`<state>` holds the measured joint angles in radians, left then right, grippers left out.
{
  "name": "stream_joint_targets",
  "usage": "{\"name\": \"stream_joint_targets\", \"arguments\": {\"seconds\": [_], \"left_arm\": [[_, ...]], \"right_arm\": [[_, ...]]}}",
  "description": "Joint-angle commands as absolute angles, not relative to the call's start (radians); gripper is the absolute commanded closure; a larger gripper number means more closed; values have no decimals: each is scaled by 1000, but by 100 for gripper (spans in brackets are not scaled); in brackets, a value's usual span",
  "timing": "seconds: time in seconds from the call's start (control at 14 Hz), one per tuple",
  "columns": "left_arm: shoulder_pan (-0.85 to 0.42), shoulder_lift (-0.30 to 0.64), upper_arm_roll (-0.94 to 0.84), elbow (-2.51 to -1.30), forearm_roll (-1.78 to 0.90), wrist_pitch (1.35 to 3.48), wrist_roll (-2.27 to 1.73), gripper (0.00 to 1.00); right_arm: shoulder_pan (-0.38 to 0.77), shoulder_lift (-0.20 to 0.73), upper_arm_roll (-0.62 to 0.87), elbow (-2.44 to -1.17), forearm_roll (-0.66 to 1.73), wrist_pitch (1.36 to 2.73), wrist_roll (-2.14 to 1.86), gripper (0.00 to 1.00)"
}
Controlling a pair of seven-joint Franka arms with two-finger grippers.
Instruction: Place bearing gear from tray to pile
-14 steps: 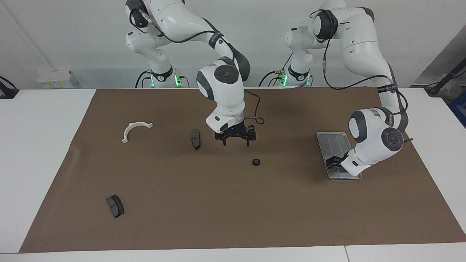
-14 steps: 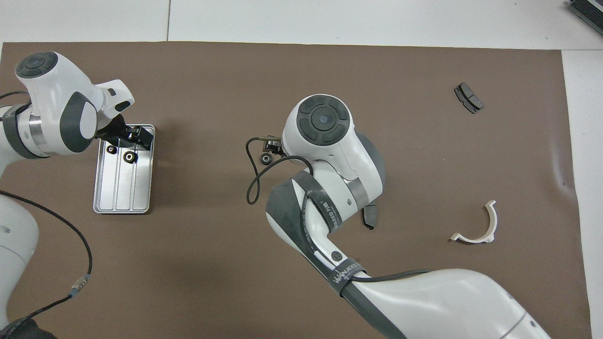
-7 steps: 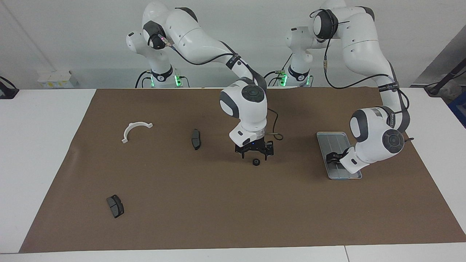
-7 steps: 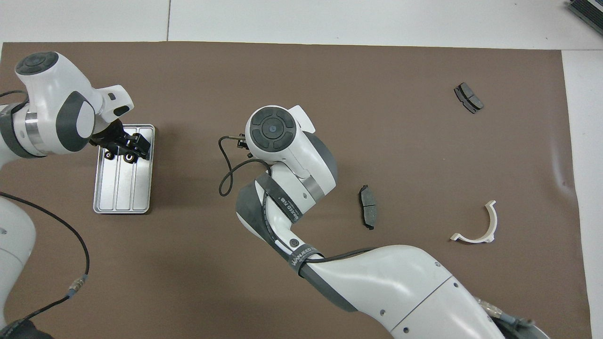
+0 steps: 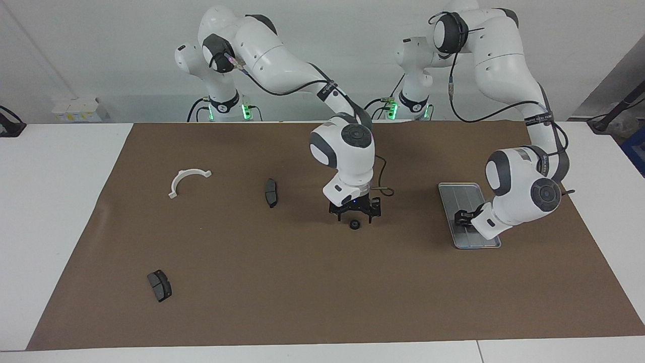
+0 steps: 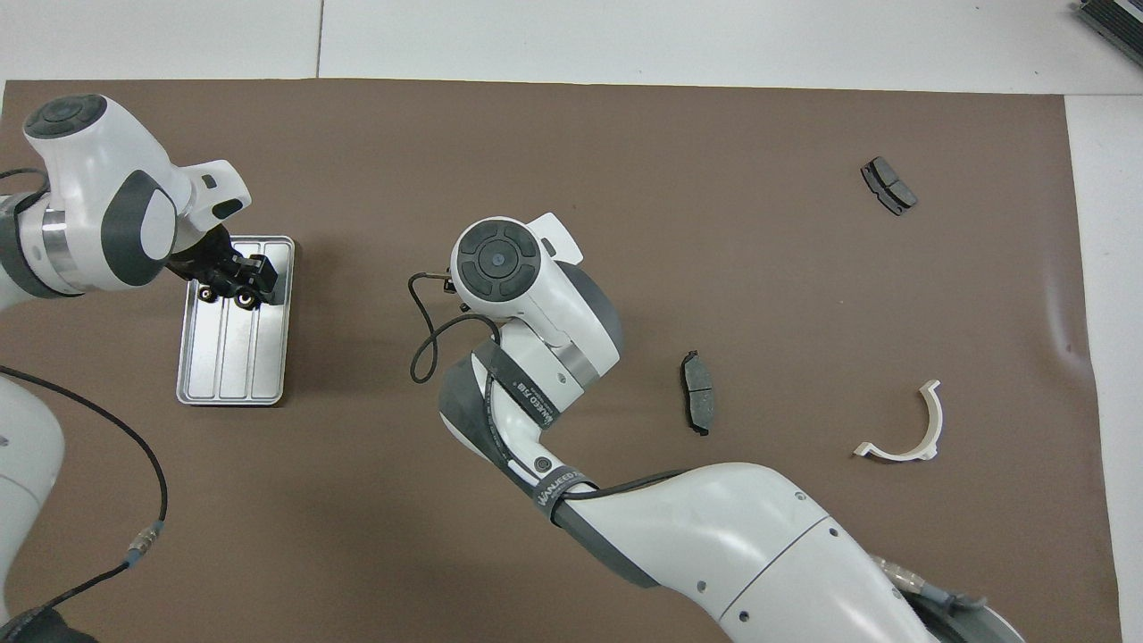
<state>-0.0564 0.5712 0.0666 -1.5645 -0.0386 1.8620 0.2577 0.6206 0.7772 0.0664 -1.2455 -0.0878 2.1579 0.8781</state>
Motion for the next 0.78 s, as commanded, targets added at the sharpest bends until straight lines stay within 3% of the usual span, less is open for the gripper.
{"name": "stream_joint_targets", "arguments": {"seconds": [0.0, 0.28, 0.43, 0.57, 0.71], "left_arm": [[-48, 565, 58, -1572, -34, 1853, 267, 46], [-49, 563, 58, -1569, -34, 1847, 262, 63], [-49, 557, 58, -1566, -34, 1847, 258, 69], [-49, 557, 58, -1551, -34, 1842, 256, 72], [-51, 554, 58, -1525, -38, 1842, 256, 74]], "right_arm": [[624, 818, 64, -1221, -123, 2177, 899, 5], [624, 822, 64, -1223, -138, 2201, 899, 14], [636, 822, 64, -1223, -140, 2200, 899, 24], [641, 821, 64, -1223, -143, 2200, 899, 33], [647, 819, 64, -1223, -147, 2200, 899, 35]]}}
